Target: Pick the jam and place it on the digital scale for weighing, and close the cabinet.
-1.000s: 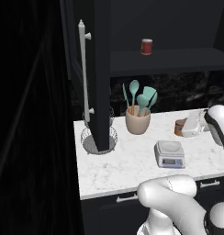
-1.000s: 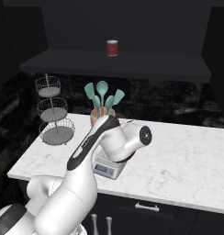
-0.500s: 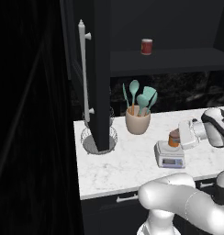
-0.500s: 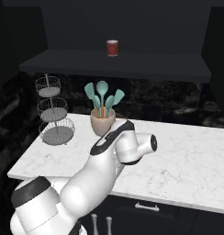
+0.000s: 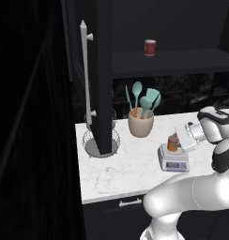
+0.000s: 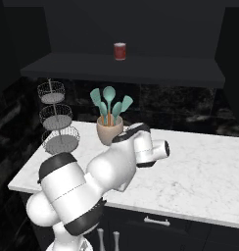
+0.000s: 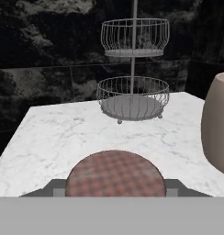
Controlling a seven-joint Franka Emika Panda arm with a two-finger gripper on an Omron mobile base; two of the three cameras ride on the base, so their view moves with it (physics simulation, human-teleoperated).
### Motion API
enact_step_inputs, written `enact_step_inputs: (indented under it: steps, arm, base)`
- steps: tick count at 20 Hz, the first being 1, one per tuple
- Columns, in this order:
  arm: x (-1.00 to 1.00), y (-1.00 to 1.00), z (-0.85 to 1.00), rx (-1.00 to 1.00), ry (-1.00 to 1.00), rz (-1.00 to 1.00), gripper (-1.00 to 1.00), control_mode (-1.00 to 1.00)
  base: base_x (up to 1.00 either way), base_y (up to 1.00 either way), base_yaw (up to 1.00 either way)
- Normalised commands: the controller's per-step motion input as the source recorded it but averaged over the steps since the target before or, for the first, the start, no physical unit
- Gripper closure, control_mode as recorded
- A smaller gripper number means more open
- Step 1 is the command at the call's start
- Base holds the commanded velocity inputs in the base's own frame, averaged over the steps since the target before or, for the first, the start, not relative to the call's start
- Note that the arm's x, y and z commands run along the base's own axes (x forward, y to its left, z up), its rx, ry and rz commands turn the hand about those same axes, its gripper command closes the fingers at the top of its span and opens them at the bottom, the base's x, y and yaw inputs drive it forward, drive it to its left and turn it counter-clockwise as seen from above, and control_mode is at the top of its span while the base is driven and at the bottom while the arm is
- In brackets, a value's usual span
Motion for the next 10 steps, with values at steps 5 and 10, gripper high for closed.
enact_step_inputs:
  steps: [5, 10]
  arm:
    - [0.14, -0.01, -0.32, 0.0, 0.0, 0.02, 1.0, -1.0]
    - [0.01, -0.01, -0.39, 0.0, 0.0, 0.0, 1.0, -1.0]
  base:
    - [0.0, 0.0, 0.0]
    - [0.0, 0.0, 0.0]
